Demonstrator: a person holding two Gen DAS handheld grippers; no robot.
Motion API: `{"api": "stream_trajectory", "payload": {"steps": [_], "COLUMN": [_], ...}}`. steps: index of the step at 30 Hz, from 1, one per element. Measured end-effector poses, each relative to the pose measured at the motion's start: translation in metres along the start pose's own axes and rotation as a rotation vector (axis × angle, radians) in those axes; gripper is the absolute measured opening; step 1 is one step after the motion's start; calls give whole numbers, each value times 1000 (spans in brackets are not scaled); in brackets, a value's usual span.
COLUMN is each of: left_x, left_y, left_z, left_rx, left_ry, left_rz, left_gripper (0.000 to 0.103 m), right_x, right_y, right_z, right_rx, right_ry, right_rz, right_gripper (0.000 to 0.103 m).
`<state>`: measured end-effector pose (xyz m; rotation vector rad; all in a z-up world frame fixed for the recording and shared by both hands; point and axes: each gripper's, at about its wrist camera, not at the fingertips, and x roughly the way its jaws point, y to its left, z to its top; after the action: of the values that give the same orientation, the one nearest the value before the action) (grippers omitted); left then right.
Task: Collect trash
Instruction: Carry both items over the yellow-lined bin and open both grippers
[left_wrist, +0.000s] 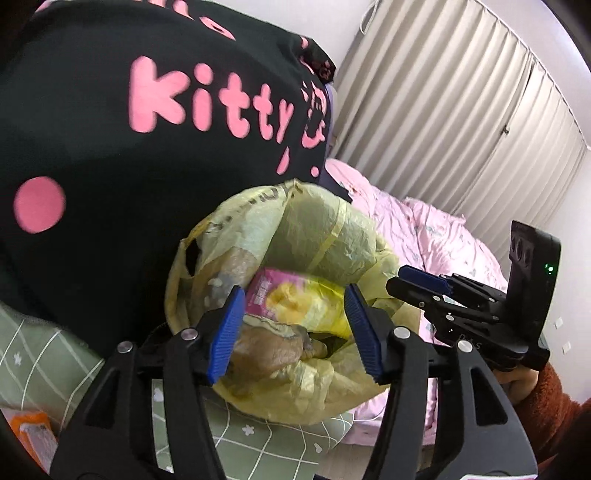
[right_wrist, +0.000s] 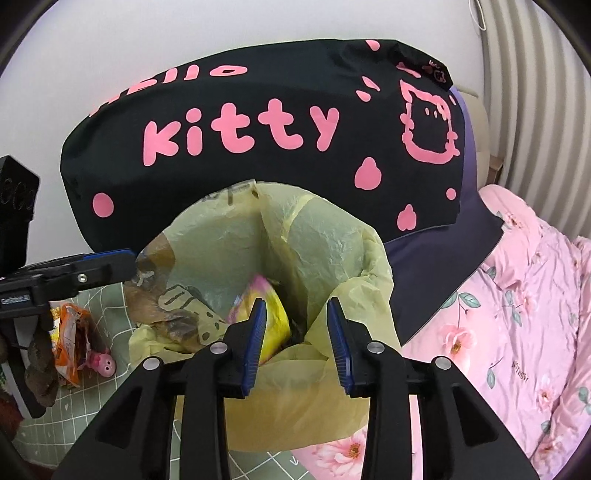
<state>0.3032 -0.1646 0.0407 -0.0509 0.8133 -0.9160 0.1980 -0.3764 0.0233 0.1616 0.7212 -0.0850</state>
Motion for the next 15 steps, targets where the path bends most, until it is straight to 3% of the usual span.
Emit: {"api": "stream_trajectory", "payload": {"steps": [4,9,15], "left_x": [-24,-60,-107], "left_y": [7,24,58], "left_z": [-11,-31,-66], "left_rx": [-20,-60,-123], "left_ry": [-57,-137,-213], "left_rz": [52,169,335], "left_gripper": [53,53,53], "right_x": [-6,-13,-15], "right_y": [9,30,65], "right_z": [1,5,8], "right_rx": [-16,-55,-89], "right_ry": [-22,-59,-106], "right_rz": [-16,-9,66], "right_gripper": [37,37,43]}}
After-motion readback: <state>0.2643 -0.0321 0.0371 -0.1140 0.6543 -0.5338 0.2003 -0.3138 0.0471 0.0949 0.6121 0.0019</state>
